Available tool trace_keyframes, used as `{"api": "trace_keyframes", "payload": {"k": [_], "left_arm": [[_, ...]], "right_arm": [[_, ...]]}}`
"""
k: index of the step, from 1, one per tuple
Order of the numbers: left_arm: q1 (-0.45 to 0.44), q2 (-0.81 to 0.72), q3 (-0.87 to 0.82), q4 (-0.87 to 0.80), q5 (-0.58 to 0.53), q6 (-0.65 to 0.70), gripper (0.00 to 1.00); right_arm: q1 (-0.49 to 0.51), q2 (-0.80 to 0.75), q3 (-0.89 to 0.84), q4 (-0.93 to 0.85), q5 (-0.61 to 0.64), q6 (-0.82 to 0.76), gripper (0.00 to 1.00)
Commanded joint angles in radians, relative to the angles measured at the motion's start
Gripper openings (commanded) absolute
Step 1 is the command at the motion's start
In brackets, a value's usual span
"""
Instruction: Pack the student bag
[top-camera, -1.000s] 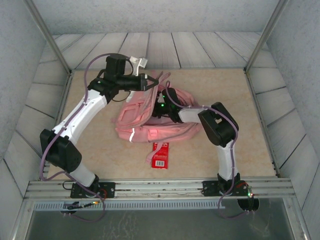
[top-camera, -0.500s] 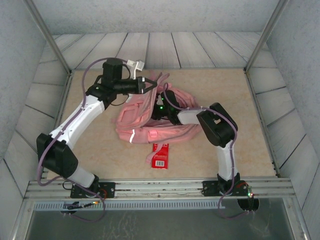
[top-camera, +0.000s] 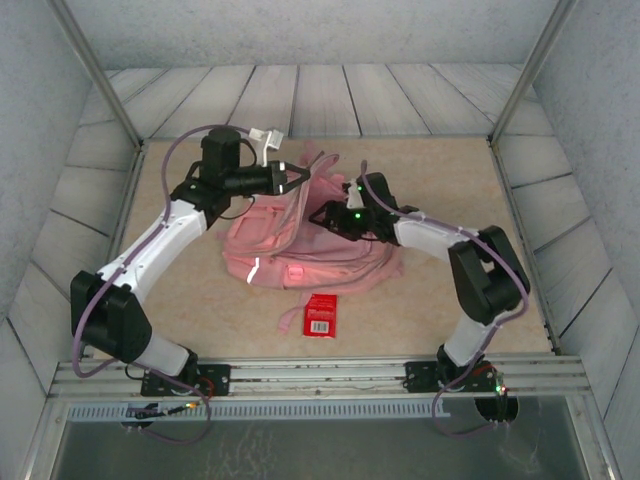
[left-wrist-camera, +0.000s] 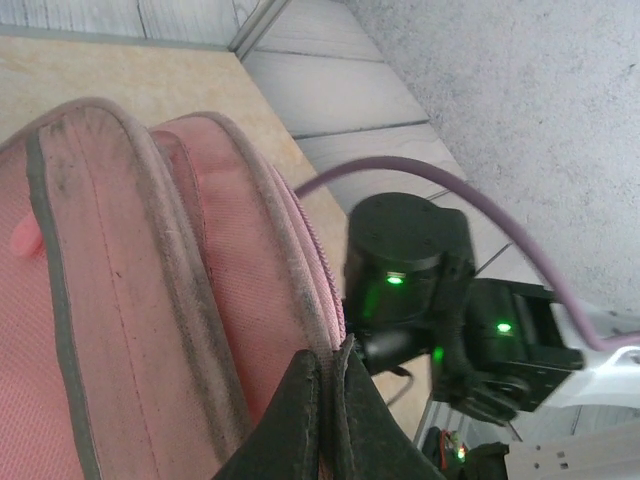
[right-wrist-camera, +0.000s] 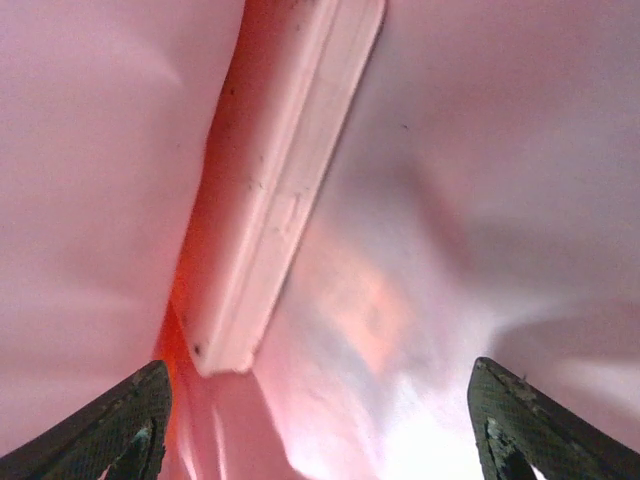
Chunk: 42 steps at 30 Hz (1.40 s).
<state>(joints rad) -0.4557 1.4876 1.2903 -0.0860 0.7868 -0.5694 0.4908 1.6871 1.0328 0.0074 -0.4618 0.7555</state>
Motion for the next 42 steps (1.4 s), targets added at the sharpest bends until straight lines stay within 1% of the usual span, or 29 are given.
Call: {"api": "trace_keyframes", "payload": {"k": [1,4,7,11,13,15,17,23,25,26,29,32,34,36,38,40,42], "left_arm": [[0.004,0.011,-0.029,0.147,0.024,-0.007,0.00],[-0.011,0.055,-0.057,0.161,-0.005,-0.003,0.00],[-0.057,0.114,-0.044,0.155,-0.038,0.026,0.00],[-0.144,0.214,0.035,0.129,-0.102,0.065,0.00],[-0.189,0.279,0.094,0.105,-0.163,0.074,0.00],[-0.226,0.356,0.167,0.079,-0.227,0.078,0.00],[-0.255,0.428,0.246,0.063,-0.264,0.072,0.00],[-0.296,0.599,0.462,0.003,-0.336,0.055,0.00],[-0.296,0.624,0.503,-0.033,-0.336,0.065,0.11],[-0.296,0.623,0.508,-0.046,-0.336,0.074,0.14],[-0.294,0.571,0.459,-0.074,-0.348,0.124,0.28],[-0.283,0.466,0.361,-0.118,-0.378,0.201,0.40],[-0.272,0.390,0.299,-0.175,-0.393,0.267,0.45],[-0.265,0.307,0.249,-0.282,-0.433,0.368,0.46],[-0.265,0.237,0.219,-0.423,-0.501,0.490,0.45],[-0.265,0.183,0.193,-0.543,-0.588,0.581,0.45],[-0.268,0.135,0.161,-0.636,-0.701,0.656,0.45]], "right_arm": [[-0.009,-0.142,-0.020,-0.253,0.122,-0.172,0.76],[-0.037,-0.263,-0.038,-0.394,0.260,-0.232,0.76],[-0.088,-0.378,-0.065,-0.489,0.339,-0.260,0.75],[-0.179,-0.510,-0.110,-0.559,0.356,-0.276,0.75],[-0.210,-0.566,-0.132,-0.579,0.368,-0.283,0.75],[-0.224,-0.606,-0.150,-0.591,0.381,-0.284,0.75],[-0.228,-0.627,-0.167,-0.596,0.383,-0.284,0.74],[-0.233,-0.648,-0.201,-0.595,0.374,-0.264,0.75],[-0.234,-0.657,-0.206,-0.591,0.372,-0.268,0.75],[-0.233,-0.658,-0.206,-0.591,0.364,-0.276,0.75],[-0.233,-0.653,-0.214,-0.568,0.294,-0.334,0.75],[-0.233,-0.637,-0.227,-0.540,0.242,-0.373,0.74],[-0.233,-0.621,-0.231,-0.526,0.228,-0.377,0.73],[-0.233,-0.599,-0.232,-0.513,0.216,-0.374,0.72],[-0.234,-0.579,-0.239,-0.494,0.219,-0.359,0.71],[-0.234,-0.560,-0.251,-0.469,0.223,-0.344,0.70],[-0.233,-0.539,-0.264,-0.439,0.213,-0.324,0.69]]}}
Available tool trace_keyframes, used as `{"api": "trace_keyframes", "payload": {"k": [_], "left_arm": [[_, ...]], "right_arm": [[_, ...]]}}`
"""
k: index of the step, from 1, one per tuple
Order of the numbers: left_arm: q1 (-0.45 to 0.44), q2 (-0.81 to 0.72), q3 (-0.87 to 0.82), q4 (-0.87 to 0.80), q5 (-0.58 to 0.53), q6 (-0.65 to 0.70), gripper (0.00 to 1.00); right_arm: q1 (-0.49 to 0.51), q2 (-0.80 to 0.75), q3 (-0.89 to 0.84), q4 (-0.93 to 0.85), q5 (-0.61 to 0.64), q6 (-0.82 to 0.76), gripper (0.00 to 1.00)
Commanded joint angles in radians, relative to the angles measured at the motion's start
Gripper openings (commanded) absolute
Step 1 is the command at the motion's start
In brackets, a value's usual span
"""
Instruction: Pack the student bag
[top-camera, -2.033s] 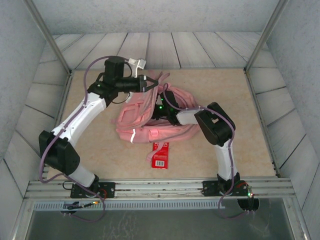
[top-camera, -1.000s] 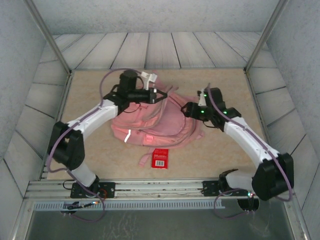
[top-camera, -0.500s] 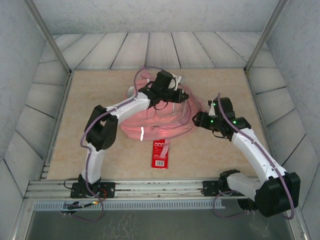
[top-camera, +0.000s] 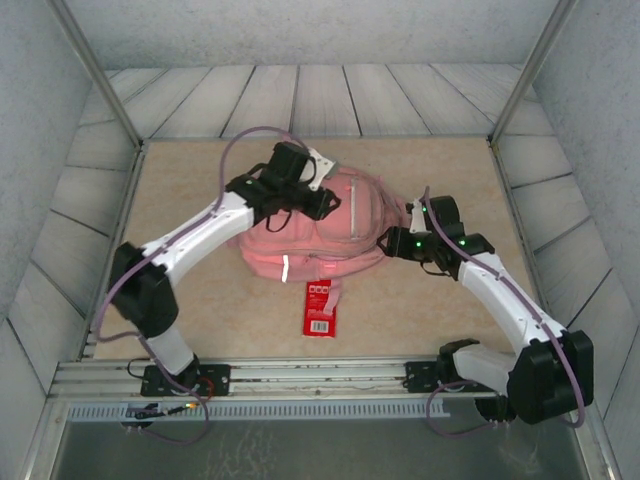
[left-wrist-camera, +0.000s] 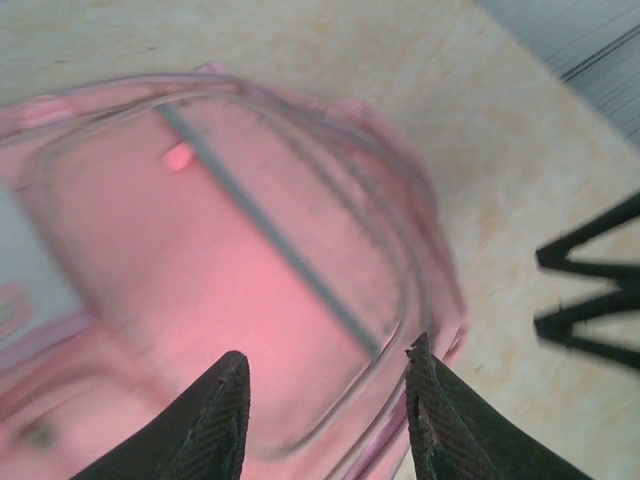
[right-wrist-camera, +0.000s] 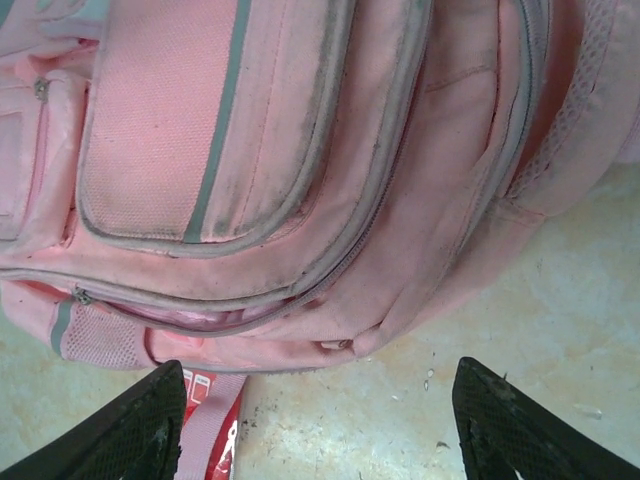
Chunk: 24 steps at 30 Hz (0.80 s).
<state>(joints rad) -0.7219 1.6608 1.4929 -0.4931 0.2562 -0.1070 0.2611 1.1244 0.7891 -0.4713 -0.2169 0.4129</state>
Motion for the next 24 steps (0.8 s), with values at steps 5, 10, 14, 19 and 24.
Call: {"api": "trace_keyframes", "payload": {"k": [5,10,14,19,24], "left_arm": [[-0.037,-0.083,-0.139,-0.339,-0.428,0.332,0.61],[-0.077,-0.047,-0.184,-0.373,-0.537,0.422,0.64],[-0.089,-0.028,-0.220,-0.329,-0.554,0.502,0.64],[-0.089,-0.010,-0.253,-0.255,-0.537,0.570,0.65],[-0.089,0.054,-0.259,-0.242,-0.516,0.619,0.65]], "right_arm": [[-0.003,0.058,-0.034,0.100,-0.080,0.050,0.68],[-0.004,0.059,-0.036,0.103,-0.073,0.043,0.68],[-0.004,0.054,-0.049,0.108,-0.076,0.043,0.70],[-0.003,0.046,-0.068,0.120,-0.079,0.053,0.70],[-0.005,0.032,-0.078,0.126,-0.080,0.059,0.70]]}}
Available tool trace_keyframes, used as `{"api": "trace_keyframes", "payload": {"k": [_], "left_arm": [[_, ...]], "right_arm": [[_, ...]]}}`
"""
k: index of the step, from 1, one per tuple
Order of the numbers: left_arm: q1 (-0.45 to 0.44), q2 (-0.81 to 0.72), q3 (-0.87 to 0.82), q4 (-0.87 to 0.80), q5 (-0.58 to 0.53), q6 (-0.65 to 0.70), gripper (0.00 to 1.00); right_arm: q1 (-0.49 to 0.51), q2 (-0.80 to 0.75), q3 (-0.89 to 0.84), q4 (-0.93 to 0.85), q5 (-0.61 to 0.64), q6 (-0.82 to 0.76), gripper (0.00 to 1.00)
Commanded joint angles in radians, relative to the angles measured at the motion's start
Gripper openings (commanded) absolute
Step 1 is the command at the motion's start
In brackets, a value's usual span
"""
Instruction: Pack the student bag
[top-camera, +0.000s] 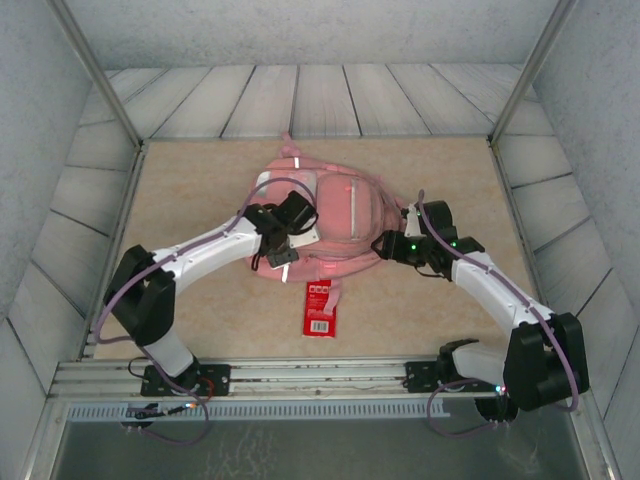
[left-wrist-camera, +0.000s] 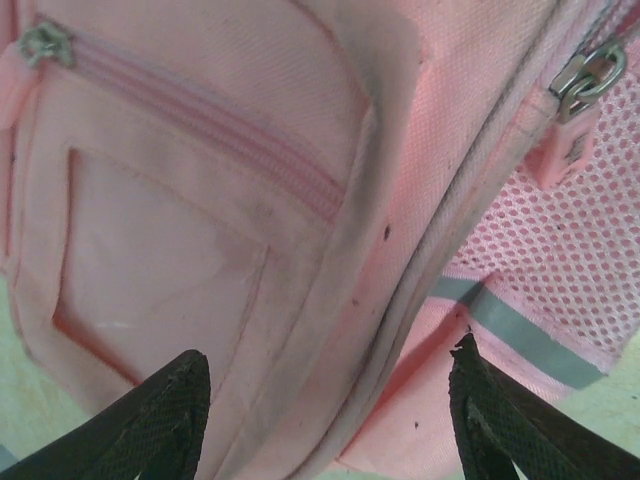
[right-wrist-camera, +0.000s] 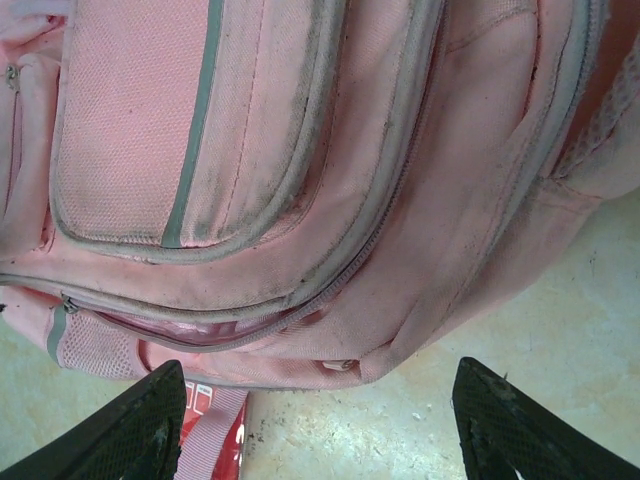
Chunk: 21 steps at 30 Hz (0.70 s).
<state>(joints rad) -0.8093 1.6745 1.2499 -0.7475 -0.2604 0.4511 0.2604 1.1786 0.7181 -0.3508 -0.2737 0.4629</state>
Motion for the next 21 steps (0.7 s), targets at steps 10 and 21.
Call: {"api": "trace_keyframes", "payload": {"k": [10,21], "left_arm": [[0.017,0.111,-0.017,0.076,0.057,0.074,0.55],[0.025,0.152,0.045,0.076,0.133,0.055,0.33]], "right_arm": [[-0.003,-0.033,-0.019,0.009,-0.023,0.012,0.70],[-0.003,-0.072,-0.029,0.009,-0.005,-0.007,0.69]]}}
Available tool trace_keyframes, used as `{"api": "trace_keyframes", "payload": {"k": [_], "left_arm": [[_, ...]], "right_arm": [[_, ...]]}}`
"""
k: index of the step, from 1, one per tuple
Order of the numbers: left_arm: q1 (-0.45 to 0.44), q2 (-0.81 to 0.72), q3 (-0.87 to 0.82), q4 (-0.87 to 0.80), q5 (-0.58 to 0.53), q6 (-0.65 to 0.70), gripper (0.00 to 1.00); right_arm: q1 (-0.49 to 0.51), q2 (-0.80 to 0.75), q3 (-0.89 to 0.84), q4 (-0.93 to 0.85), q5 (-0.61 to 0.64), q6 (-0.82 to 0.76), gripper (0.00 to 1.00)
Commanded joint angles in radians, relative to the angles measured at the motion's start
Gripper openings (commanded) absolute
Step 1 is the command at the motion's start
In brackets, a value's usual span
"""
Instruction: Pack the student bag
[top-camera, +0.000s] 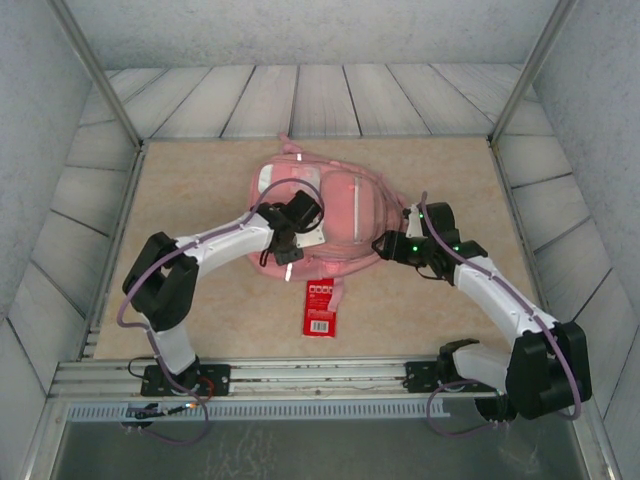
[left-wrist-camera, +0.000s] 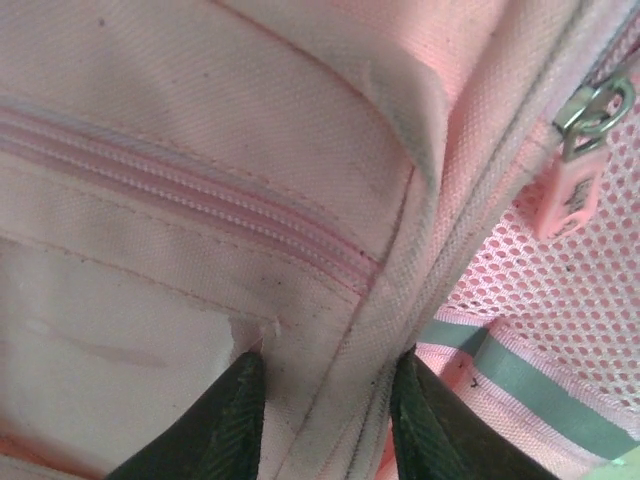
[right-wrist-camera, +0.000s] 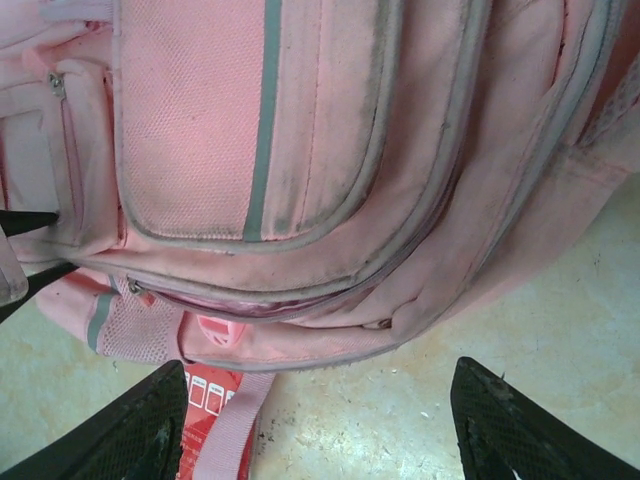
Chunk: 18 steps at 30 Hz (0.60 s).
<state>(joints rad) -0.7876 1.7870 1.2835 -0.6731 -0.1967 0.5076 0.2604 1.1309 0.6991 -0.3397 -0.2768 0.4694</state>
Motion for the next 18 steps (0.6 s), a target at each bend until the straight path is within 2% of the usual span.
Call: {"api": "trace_keyframes", "payload": {"k": [1,6,11,13,18], "left_arm": [[0.003,0.040,0.017,-0.003,0.076,-0.005,0.31],[0.004,0.034,0.053,-0.032,0.125,-0.045,0.20],[0.004,0.029,0.099,-0.051,0.216,-0.137,0.10],[0.004,0.024,0.101,-0.042,0.259,-0.177,0.06],[0.005,0.008,0.089,0.002,0.344,-0.250,0.01]], "right_arm": [[-0.003,-0.028,-0.010,-0.001,-0.001,-0.016,0.69],[-0.002,-0.055,-0.020,0.027,-0.043,-0.040,0.66],[0.005,-0.102,-0.043,0.094,-0.135,-0.082,0.57],[0.008,-0.115,-0.048,0.113,-0.157,-0.095,0.54],[0.022,-0.124,-0.050,0.128,-0.187,-0.116,0.52]]}}
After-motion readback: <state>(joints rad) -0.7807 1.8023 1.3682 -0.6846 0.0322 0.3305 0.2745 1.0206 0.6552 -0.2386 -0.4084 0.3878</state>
